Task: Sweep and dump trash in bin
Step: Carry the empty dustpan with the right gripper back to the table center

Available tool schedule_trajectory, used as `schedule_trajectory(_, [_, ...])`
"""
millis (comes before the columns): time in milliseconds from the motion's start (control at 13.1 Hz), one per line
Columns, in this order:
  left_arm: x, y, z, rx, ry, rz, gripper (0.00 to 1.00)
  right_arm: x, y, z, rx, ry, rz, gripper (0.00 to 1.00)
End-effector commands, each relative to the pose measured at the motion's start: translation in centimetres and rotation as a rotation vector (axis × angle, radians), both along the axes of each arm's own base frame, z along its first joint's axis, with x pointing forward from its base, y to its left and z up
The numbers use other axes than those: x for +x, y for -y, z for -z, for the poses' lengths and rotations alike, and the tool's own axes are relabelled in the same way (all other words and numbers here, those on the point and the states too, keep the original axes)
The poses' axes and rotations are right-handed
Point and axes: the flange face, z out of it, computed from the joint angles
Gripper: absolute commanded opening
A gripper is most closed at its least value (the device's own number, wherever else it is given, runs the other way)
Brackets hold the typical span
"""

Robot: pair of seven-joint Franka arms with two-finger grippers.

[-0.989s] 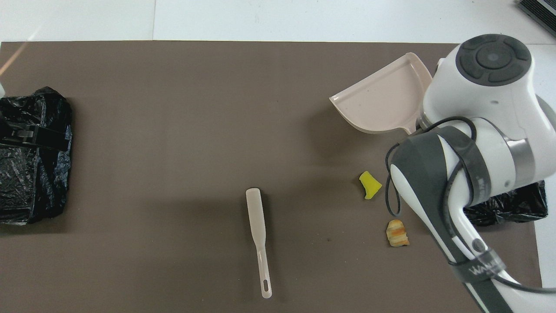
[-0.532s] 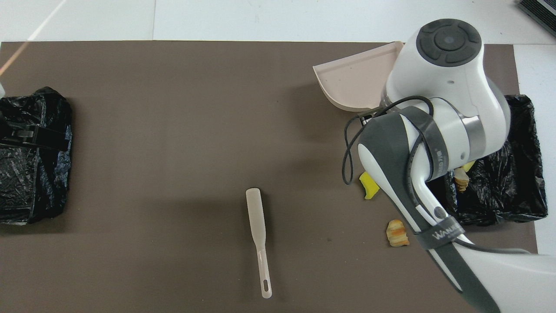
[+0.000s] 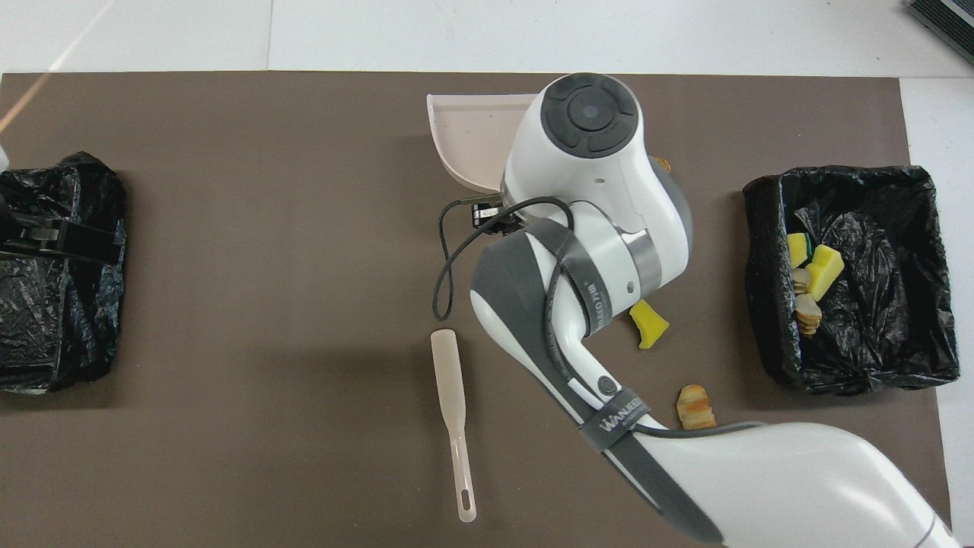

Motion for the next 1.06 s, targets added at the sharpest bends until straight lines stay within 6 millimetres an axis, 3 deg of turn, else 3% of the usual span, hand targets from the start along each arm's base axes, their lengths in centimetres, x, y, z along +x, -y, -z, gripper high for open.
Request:
schedule_trajectory(0, [-0.1,-0.2,-0.6,0.015,0.008,0.0,1.0,0.2,-3.3,0.9,0.037,-0.004,0.041,0.0])
schedule_trajectory(152, [-0.1,-0.2,-0.6,0.015,0.008,0.0,1.0,-1.2,-5.8,3.2,0.012,-0.023,0.027,0.0])
schedule_trajectory(304, [-0.1,-0.2,-0.6,0.013,0.008,0.0,1.0,-1.7,-6.8,3.5,0.024,-0.019,0.043,0.0])
schedule_trajectory(456, [-0.1,-0.2,-0.6,0.014,0.006,0.0,1.0,-2.7,-8.5,5.6,0.014,-0.031,0.053,0.0])
schedule_trajectory(608, [-0.1,-0.2,-0.6,0.015,0.005,-0.004,1.0,-2.3,-8.2,5.8,0.025,-0.034,0.066,0.0])
schedule_trajectory(761, [-0.2,1.3,-0.8,0.013,0.014,0.025,1.0,-2.0,-7.9,6.3,0.035,-0.043,0.084,0.0])
schedule_trajectory(989, [-0.2,1.3,-0.7,0.012,0.011,0.035,1.0,-1.2,-7.1,6.7,0.087,-0.067,0.123,0.0])
